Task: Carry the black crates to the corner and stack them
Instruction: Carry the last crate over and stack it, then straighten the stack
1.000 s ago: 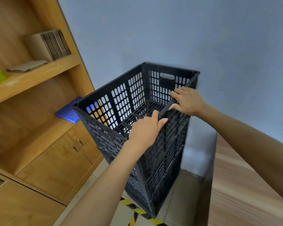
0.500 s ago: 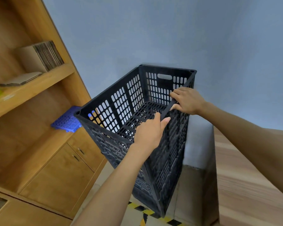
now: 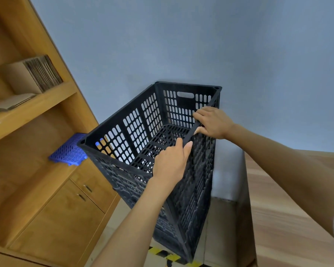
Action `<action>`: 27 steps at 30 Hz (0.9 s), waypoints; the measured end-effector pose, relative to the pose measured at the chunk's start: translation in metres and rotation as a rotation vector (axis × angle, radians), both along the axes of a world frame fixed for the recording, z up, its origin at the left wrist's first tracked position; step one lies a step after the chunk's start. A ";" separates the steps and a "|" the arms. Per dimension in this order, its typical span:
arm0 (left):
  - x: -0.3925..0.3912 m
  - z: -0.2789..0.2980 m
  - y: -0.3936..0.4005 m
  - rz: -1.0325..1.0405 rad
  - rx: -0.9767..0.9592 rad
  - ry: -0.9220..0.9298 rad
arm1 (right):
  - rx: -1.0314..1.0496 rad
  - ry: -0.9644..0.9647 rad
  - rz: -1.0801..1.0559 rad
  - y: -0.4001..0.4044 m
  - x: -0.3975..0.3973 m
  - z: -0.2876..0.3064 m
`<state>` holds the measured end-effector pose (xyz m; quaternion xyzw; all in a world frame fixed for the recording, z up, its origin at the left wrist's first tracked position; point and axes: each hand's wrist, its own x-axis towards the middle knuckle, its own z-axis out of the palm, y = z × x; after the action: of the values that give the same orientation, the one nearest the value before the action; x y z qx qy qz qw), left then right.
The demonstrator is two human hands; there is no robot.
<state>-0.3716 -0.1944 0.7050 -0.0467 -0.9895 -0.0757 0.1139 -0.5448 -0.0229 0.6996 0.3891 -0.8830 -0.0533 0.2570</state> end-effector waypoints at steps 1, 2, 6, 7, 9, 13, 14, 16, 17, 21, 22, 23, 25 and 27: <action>-0.002 0.001 0.002 0.007 0.004 -0.005 | -0.008 -0.004 0.012 0.001 -0.003 0.000; -0.005 0.002 0.004 0.013 0.003 -0.007 | -0.009 -0.007 0.020 0.003 -0.006 0.000; -0.015 0.002 0.008 0.053 -0.035 -0.004 | -0.006 0.019 0.028 0.007 -0.021 -0.005; -0.016 0.001 0.008 0.063 -0.063 -0.004 | -0.022 0.036 0.031 0.007 -0.023 -0.007; -0.016 0.000 0.008 0.086 -0.084 0.004 | -0.061 0.055 0.052 0.007 -0.022 -0.010; -0.017 0.000 0.014 0.159 -0.093 0.007 | -0.044 0.027 0.121 0.013 -0.024 -0.005; -0.016 0.000 0.015 0.179 -0.117 0.015 | -0.016 0.004 0.138 0.015 -0.026 -0.001; -0.013 -0.001 0.018 0.210 -0.188 0.042 | 0.038 -0.027 0.160 0.018 -0.034 0.005; -0.012 -0.001 0.020 0.223 -0.221 0.055 | 0.054 -0.033 0.164 0.019 -0.037 0.008; -0.015 0.002 0.025 0.263 -0.307 0.070 | 0.043 0.008 0.186 0.016 -0.041 0.005; -0.015 0.004 0.026 0.262 -0.311 0.066 | 0.027 0.012 0.193 0.015 -0.041 0.002; -0.015 0.005 0.026 0.261 -0.312 0.062 | 0.012 0.015 0.198 0.016 -0.041 0.000; -0.014 0.008 0.026 0.265 -0.317 0.068 | -0.009 0.025 0.202 0.016 -0.041 0.000; -0.013 0.011 0.027 0.264 -0.345 0.069 | -0.009 0.032 0.197 0.016 -0.040 0.002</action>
<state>-0.3844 -0.1676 0.7155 0.0618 -0.9809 0.1118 0.1469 -0.5852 -0.0069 0.7015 0.4718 -0.8365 -0.0300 0.2770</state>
